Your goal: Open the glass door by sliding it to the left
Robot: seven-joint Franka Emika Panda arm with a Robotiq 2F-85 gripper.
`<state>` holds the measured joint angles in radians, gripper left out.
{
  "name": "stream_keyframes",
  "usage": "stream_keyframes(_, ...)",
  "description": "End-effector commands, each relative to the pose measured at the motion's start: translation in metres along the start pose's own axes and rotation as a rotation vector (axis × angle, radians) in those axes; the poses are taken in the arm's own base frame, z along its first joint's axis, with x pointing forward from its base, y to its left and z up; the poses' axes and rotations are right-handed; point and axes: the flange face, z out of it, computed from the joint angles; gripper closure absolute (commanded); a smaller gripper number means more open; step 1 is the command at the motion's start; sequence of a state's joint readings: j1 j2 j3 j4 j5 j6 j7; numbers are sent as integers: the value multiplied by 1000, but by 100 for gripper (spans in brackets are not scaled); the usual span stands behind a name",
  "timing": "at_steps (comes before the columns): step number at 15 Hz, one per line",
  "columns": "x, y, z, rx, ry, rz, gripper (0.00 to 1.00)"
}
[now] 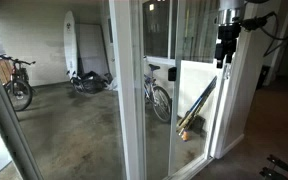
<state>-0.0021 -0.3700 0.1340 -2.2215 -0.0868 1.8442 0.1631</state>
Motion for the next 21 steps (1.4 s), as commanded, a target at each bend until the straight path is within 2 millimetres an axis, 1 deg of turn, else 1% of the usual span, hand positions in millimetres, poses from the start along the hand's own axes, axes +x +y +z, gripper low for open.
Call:
stream_keyframes(1,0,0,-1,0,-1,0,0)
stream_keyframes(7,0,0,-1,0,-1,0,0)
stream_keyframes(9,-6,7,2,0,53,-39,0)
stream_keyframes(11,-9,24,13,11,64,-70,0)
stream_keyframes(13,-15,49,35,18,51,-84,0)
stream_keyframes(17,-33,110,81,56,33,-89,0)
stream_keyframes(19,-45,144,98,55,59,-99,0)
stream_keyframes(21,-58,181,109,46,90,-135,0)
